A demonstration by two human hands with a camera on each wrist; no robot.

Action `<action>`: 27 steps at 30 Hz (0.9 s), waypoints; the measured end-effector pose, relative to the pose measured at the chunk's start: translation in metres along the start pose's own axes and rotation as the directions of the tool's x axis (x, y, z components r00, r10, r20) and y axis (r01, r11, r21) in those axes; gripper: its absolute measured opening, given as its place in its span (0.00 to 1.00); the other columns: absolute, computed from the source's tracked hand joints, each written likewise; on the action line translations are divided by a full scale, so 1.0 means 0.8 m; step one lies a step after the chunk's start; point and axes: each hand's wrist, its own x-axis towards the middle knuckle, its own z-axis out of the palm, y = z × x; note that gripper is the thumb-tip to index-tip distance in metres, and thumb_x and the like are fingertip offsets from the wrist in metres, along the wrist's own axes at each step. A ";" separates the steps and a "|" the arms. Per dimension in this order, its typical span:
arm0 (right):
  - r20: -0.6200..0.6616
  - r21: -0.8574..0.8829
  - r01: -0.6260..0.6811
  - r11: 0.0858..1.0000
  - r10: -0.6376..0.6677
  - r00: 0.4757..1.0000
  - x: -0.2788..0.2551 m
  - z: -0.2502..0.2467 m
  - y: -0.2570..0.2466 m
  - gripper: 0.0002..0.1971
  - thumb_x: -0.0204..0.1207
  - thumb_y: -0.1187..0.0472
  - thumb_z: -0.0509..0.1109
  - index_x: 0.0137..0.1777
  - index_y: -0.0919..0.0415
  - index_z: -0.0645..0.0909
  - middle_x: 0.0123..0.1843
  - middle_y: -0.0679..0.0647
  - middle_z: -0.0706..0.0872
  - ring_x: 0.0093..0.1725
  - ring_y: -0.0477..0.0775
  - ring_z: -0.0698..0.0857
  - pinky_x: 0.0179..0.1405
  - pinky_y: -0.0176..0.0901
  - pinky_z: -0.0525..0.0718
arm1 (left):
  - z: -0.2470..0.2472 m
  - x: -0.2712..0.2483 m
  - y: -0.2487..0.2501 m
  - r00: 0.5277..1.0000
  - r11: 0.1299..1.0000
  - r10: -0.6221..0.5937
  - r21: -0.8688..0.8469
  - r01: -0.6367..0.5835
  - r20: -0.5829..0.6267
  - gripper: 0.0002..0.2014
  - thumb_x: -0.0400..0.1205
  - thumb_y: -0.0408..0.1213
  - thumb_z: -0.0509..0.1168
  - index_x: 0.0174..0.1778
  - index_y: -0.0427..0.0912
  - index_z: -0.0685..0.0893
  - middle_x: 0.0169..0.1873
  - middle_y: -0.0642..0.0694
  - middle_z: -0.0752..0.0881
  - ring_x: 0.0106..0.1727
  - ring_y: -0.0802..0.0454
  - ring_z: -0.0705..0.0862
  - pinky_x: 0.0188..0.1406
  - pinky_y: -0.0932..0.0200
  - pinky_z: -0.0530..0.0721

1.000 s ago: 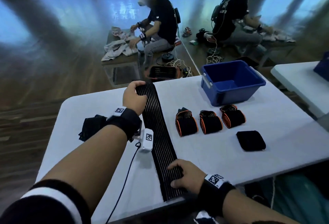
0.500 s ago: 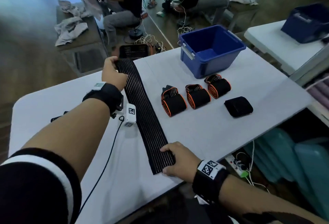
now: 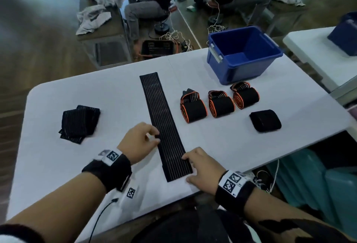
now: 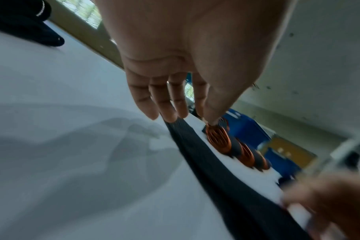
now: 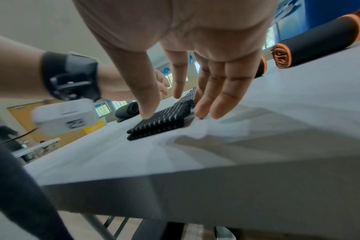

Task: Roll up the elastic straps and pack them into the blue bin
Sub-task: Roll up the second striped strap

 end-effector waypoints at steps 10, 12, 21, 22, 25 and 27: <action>0.033 -0.298 0.141 0.944 -0.138 0.990 0.021 0.000 0.010 0.34 0.75 0.54 0.76 0.80 0.51 0.68 0.71 0.51 0.71 0.64 0.58 0.81 0.67 0.52 0.81 | 0.093 -0.098 0.021 0.998 0.979 0.029 0.199 -0.042 0.064 0.33 0.72 0.57 0.77 0.73 0.50 0.80 0.68 0.55 0.79 0.66 0.52 0.77 0.71 0.54 0.77; 0.057 -0.345 0.173 0.923 -0.164 0.985 0.022 0.000 0.014 0.33 0.75 0.51 0.75 0.80 0.52 0.68 0.70 0.52 0.73 0.63 0.58 0.81 0.66 0.53 0.81 | 0.100 -0.103 0.025 0.999 0.971 0.028 0.236 -0.034 0.030 0.32 0.74 0.55 0.75 0.73 0.49 0.81 0.68 0.52 0.81 0.65 0.49 0.78 0.70 0.50 0.78; 0.092 -0.522 0.296 0.800 -0.292 0.952 0.019 -0.003 0.025 0.28 0.79 0.41 0.65 0.76 0.51 0.71 0.61 0.52 0.78 0.57 0.57 0.81 0.53 0.53 0.81 | 0.127 -0.130 0.045 0.992 0.967 -0.027 0.250 0.057 -0.120 0.24 0.72 0.43 0.75 0.64 0.41 0.87 0.62 0.43 0.89 0.54 0.41 0.87 0.58 0.45 0.88; 0.100 -0.527 0.305 0.793 -0.299 0.949 0.018 -0.004 0.027 0.29 0.79 0.40 0.65 0.77 0.51 0.70 0.61 0.52 0.78 0.57 0.57 0.81 0.54 0.53 0.80 | 0.126 -0.132 0.047 0.990 0.970 -0.039 0.235 0.070 -0.135 0.23 0.74 0.44 0.74 0.64 0.42 0.87 0.63 0.43 0.88 0.55 0.41 0.87 0.59 0.45 0.87; 0.129 -0.550 0.321 0.771 -0.301 0.945 0.019 -0.008 0.030 0.32 0.78 0.38 0.67 0.79 0.50 0.68 0.64 0.53 0.78 0.60 0.57 0.80 0.56 0.54 0.79 | 0.123 -0.136 0.050 0.988 0.974 -0.061 0.210 0.089 -0.139 0.21 0.79 0.45 0.72 0.67 0.43 0.86 0.67 0.45 0.87 0.58 0.42 0.86 0.62 0.46 0.84; 0.133 -0.555 0.326 0.765 -0.305 0.943 0.019 -0.009 0.030 0.32 0.78 0.38 0.67 0.79 0.50 0.68 0.65 0.53 0.78 0.60 0.57 0.80 0.57 0.53 0.79 | 0.123 -0.138 0.049 0.990 0.973 -0.067 0.212 0.092 -0.125 0.21 0.80 0.47 0.72 0.68 0.44 0.85 0.68 0.46 0.86 0.60 0.43 0.85 0.64 0.47 0.83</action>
